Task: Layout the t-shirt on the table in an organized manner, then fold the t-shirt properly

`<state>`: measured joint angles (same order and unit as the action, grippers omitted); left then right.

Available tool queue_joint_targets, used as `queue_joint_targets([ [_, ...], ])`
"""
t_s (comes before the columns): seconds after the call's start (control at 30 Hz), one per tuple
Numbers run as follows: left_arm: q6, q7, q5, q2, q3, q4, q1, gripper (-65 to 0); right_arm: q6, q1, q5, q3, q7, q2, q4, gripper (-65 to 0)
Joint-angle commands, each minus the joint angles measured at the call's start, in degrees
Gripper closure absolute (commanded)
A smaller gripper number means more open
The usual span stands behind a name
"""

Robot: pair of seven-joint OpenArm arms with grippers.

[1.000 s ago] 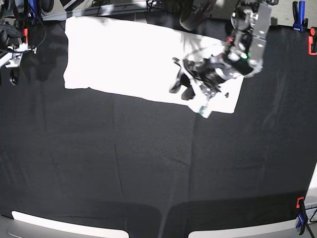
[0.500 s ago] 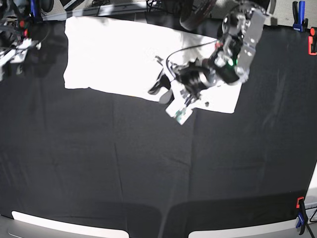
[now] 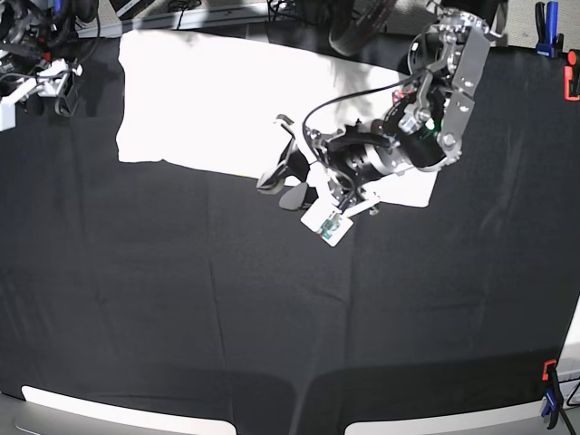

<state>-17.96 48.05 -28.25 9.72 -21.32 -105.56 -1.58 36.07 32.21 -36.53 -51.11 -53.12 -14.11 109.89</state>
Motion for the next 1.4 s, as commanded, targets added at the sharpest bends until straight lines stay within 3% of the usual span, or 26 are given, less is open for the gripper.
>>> queue_joint_targets([
  [0.0,-0.04,-1.33,-0.74,-0.15,0.11,-1.27,0.63,-22.2,0.61,-0.55,-2.01,-0.39,-1.07,-0.83,0.98,-39.9],
  [0.07,-0.04,-1.31,-0.74,-0.15,0.11,-1.27,0.61,-22.2,2.54,-2.19,-3.58,-0.39,-7.10,-0.81,0.98,-47.1],
  [0.13,-0.04,-1.33,-0.74,-0.15,0.11,-1.27,0.61,-22.2,3.17,-3.98,-4.68,-0.39,-11.45,-0.79,0.98,-47.3],
  [0.33,-0.02,-0.42,-0.74,-0.15,0.11,-1.27,0.61,-22.2,2.86,-6.49,-4.85,-0.39,-11.43,0.37,0.98,-47.3],
  [0.47,-0.04,-0.07,-0.74,-0.17,0.11,-1.27,0.61,-22.2,2.89,-6.47,-9.51,-0.20,-11.43,0.44,0.98,-47.3],
  [0.57,-0.04,-0.09,-0.74,-0.15,0.11,-1.27,0.61,-22.2,2.86,-6.69,-9.46,-0.04,-11.43,1.46,0.59,-47.3],
  [0.73,-0.02,-0.09,-0.76,-0.17,0.11,-1.27,0.61,-22.2,2.91,-6.80,-7.96,0.24,-11.41,2.19,-5.84,-47.2],
  [0.97,-0.04,-0.09,-0.74,-0.15,0.11,-1.27,0.61,-22.2,3.93,-6.84,-16.46,0.24,-11.32,2.16,-17.42,-47.2],
  [1.23,-0.04,-0.09,-0.74,-0.15,0.11,-1.27,0.61,-22.2,3.93,-9.86,-16.61,0.90,-11.50,2.19,-22.67,-47.0],
  [1.37,-0.04,-0.09,-0.74,-0.15,0.11,-1.27,0.61,-22.2,3.93,-10.27,-16.55,5.16,-11.50,2.19,-22.67,-47.0],
])
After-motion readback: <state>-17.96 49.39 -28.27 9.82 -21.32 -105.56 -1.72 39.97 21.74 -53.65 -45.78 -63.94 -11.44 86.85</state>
